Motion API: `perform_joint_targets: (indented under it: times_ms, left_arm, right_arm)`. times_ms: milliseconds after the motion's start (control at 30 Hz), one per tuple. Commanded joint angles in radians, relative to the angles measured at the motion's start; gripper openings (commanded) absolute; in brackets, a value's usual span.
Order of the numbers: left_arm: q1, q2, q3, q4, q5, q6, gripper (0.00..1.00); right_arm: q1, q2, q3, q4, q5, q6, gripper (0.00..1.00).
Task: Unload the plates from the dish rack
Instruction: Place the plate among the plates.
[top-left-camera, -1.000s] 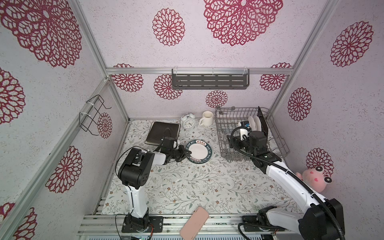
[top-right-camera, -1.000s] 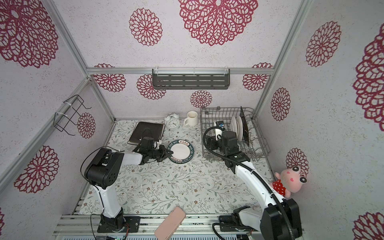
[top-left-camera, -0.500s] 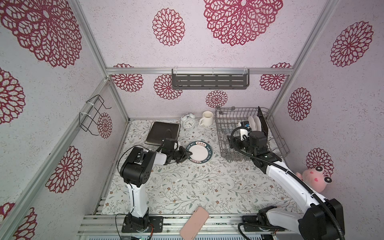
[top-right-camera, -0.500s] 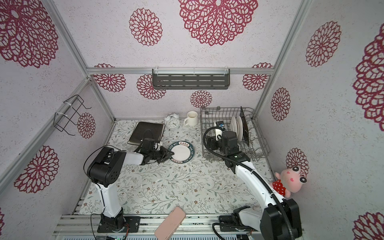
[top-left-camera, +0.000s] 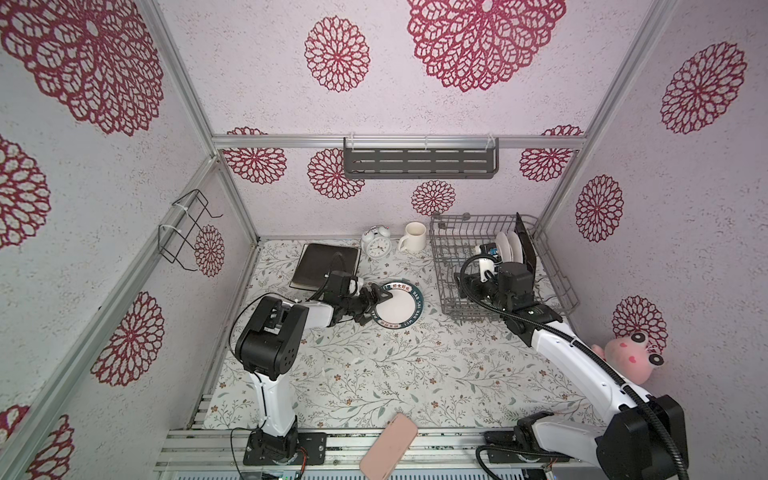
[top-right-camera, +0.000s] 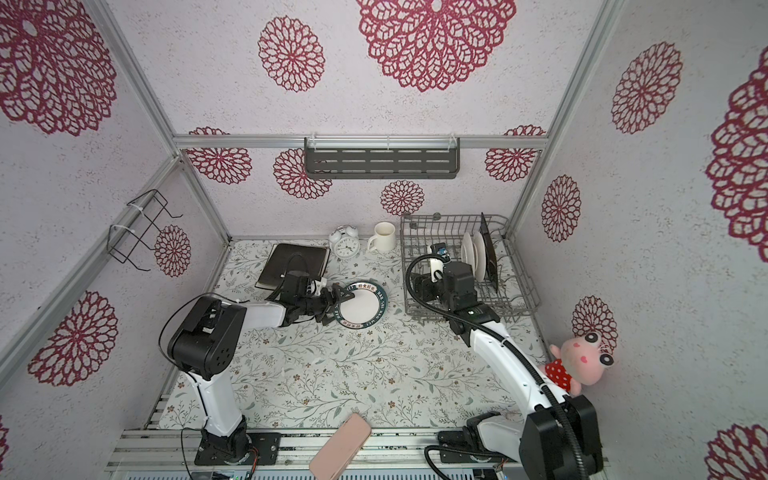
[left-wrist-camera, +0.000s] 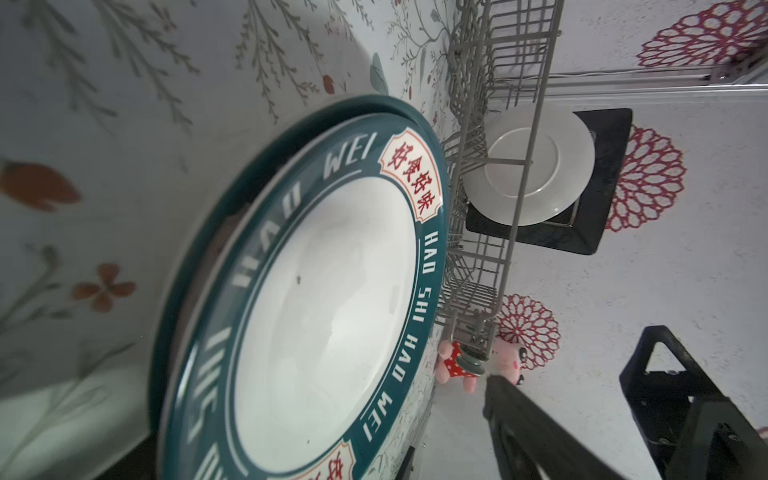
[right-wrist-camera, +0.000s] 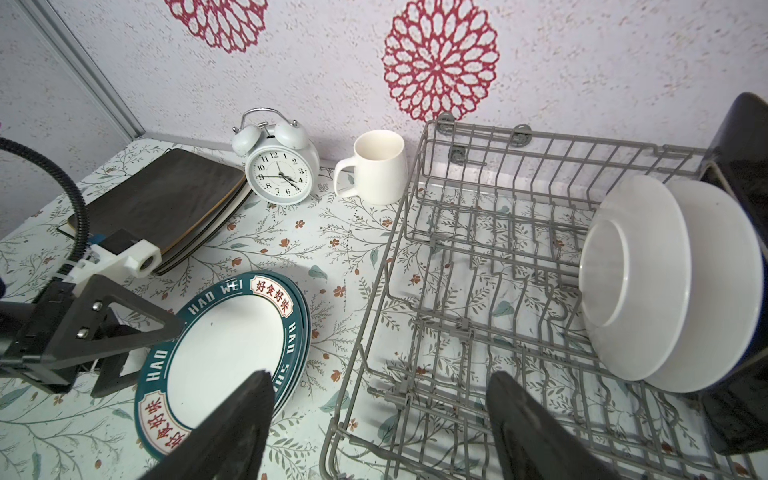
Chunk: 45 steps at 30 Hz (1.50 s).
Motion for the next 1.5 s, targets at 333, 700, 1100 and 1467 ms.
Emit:
perform_joint_targets:
  times_ms: [333,700,1100,1467]
  left_arm:
    - [-0.006,-0.094,0.149,-0.411,-0.111,0.150,0.98]
    - [-0.036,-0.075,0.276,-0.689,-0.258,0.269,0.99]
    - [-0.055,-0.024,0.288,-0.676,-0.239,0.265,0.99]
    - [-0.061,-0.051,0.261,-0.583,-0.181,0.238,0.99]
  right_arm:
    - [-0.005,-0.008,0.019,0.036,-0.016,-0.010,0.84]
    - [-0.006,-0.025,0.001,0.042,-0.010,-0.015,0.83]
    - [-0.011,-0.024,-0.003,0.033,-0.007,-0.024,0.82]
    - [-0.073,-0.030,0.058,-0.034,0.029,0.014,0.80]
